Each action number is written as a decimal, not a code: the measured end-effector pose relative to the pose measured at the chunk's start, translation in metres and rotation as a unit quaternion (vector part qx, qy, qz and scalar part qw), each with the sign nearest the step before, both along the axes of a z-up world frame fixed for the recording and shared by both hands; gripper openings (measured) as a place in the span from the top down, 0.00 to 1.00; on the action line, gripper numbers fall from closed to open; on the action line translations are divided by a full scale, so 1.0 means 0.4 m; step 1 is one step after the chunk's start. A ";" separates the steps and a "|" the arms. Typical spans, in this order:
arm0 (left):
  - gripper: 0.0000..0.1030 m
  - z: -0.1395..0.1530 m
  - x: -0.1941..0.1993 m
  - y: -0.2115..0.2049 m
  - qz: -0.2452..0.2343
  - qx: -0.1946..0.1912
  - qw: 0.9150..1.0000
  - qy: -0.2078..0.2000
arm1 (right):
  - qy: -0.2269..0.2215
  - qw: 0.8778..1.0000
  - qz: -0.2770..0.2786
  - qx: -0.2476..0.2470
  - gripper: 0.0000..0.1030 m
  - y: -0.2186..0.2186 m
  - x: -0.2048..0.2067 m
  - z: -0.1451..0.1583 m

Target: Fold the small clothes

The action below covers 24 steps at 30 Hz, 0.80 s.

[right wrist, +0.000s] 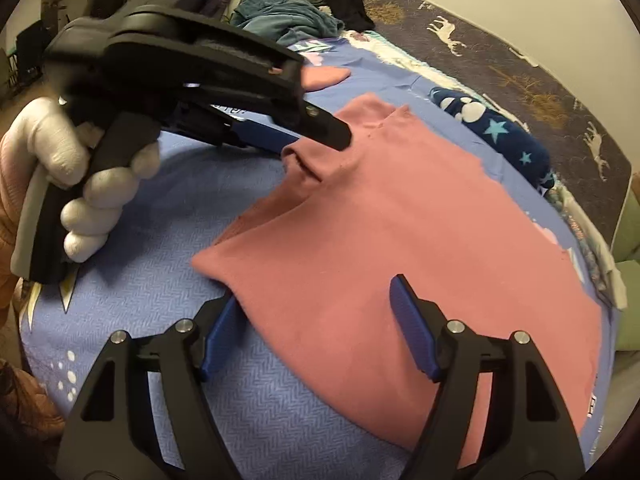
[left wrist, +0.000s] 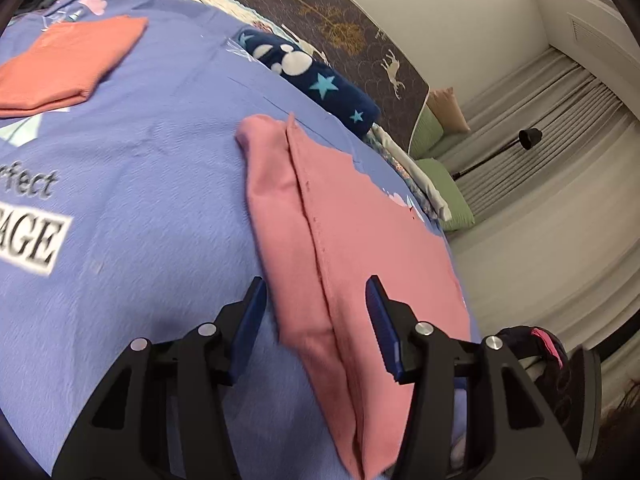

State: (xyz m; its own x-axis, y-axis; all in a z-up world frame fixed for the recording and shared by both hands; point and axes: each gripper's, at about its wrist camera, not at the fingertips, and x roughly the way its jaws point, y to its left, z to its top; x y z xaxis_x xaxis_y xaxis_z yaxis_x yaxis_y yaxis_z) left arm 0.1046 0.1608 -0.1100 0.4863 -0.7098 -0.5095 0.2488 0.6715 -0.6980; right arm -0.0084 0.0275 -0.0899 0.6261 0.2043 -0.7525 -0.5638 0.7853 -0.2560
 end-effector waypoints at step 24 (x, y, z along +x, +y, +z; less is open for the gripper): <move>0.54 -0.004 0.174 -0.071 -0.036 0.002 0.999 -0.003 | 0.023 0.998 -0.033 0.045 0.46 0.003 0.076 -0.005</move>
State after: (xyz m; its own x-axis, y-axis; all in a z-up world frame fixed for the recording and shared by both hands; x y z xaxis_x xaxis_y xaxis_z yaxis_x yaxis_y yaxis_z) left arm 0.1740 0.1323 -0.1116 0.4373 -0.7408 -0.5099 0.3010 0.6548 -0.6933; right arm 0.0220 0.0285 -0.0918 0.6057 0.2318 -0.7611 -0.5198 0.8395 -0.1580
